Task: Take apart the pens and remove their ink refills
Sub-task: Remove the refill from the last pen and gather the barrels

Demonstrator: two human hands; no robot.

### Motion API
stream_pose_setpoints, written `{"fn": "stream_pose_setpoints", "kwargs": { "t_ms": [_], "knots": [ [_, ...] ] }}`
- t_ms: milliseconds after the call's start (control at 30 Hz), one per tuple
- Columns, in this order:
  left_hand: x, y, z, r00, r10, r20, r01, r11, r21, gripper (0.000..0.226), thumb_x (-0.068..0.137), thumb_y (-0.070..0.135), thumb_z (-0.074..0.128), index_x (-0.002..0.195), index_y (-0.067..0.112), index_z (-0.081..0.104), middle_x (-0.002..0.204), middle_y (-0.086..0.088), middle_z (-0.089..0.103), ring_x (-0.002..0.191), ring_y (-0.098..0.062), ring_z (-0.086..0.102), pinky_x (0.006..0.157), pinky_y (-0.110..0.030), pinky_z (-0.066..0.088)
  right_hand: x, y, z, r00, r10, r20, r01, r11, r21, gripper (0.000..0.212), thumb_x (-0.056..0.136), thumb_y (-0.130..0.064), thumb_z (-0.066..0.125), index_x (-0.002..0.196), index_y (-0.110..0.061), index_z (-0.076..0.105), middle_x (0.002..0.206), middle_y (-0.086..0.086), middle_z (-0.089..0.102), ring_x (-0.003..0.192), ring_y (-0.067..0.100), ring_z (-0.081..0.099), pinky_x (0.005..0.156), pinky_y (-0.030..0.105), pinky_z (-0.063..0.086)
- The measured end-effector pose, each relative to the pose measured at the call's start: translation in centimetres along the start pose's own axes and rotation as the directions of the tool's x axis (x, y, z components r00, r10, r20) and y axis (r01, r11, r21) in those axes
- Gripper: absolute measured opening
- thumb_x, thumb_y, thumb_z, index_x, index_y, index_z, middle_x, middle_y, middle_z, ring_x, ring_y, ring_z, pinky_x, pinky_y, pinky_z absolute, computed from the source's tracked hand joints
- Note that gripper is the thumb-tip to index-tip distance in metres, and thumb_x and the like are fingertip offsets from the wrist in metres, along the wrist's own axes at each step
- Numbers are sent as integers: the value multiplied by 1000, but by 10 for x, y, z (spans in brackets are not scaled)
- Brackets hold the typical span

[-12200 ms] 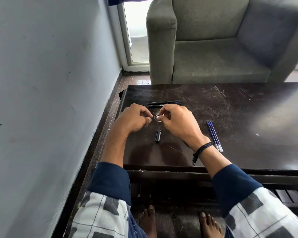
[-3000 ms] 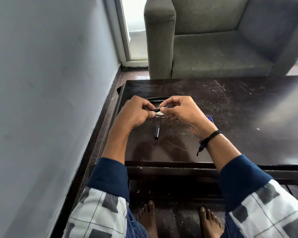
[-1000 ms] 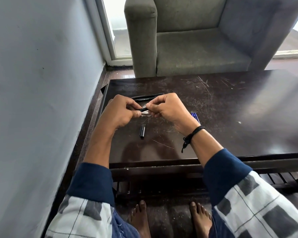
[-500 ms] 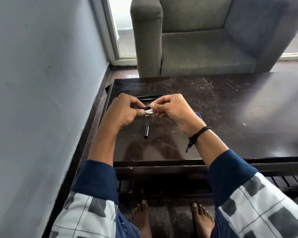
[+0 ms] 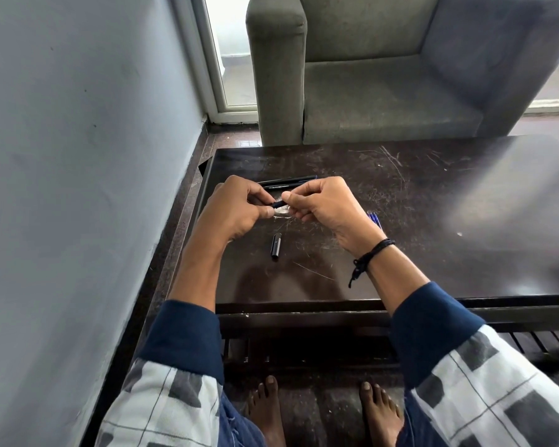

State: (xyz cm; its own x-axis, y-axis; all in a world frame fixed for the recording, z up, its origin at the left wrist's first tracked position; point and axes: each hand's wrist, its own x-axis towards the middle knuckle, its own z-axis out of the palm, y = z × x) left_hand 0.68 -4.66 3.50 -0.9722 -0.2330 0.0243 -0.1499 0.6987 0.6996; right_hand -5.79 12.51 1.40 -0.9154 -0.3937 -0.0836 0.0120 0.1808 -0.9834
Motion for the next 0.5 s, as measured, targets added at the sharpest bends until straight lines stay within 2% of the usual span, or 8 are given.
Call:
{"fn": "stream_pose_setpoints", "kwargs": {
  "t_ms": [133,267,367,500],
  "knots": [
    [0,0,-1,1000,3,-3,-3,1000,-6,16,79,16,84,85,30,78,80,2,76,81,-15,71,86,-40,58,1,1,0,999,-28,28,28,999,25,7,86,-7,79,86,-1,75,72,5,72,65,10,66,64,23,55],
    [0,1,2,1000,9,-14,-9,1000,20,15,79,16,84,91,25,80,81,2,75,80,-14,70,86,-39,58,-1,-1,2,1000,-7,-4,7,1000,-26,19,88,-17,78,82,0,75,71,10,71,63,13,63,63,24,54],
    [0,1,3,1000,9,-14,-8,1000,28,15,79,17,84,91,26,80,81,4,75,81,-13,70,87,-41,58,-1,-1,1,1000,11,-16,-11,999,-43,27,89,-25,78,86,2,75,71,9,72,62,12,63,64,25,55],
    [1,-1,1,1000,-5,-16,5,1000,9,20,79,19,84,79,37,75,82,3,75,84,-16,71,89,-45,57,-2,-3,2,999,-24,33,24,1000,8,9,87,-10,78,90,-1,76,72,6,72,62,8,65,64,23,55]
  ]
}}
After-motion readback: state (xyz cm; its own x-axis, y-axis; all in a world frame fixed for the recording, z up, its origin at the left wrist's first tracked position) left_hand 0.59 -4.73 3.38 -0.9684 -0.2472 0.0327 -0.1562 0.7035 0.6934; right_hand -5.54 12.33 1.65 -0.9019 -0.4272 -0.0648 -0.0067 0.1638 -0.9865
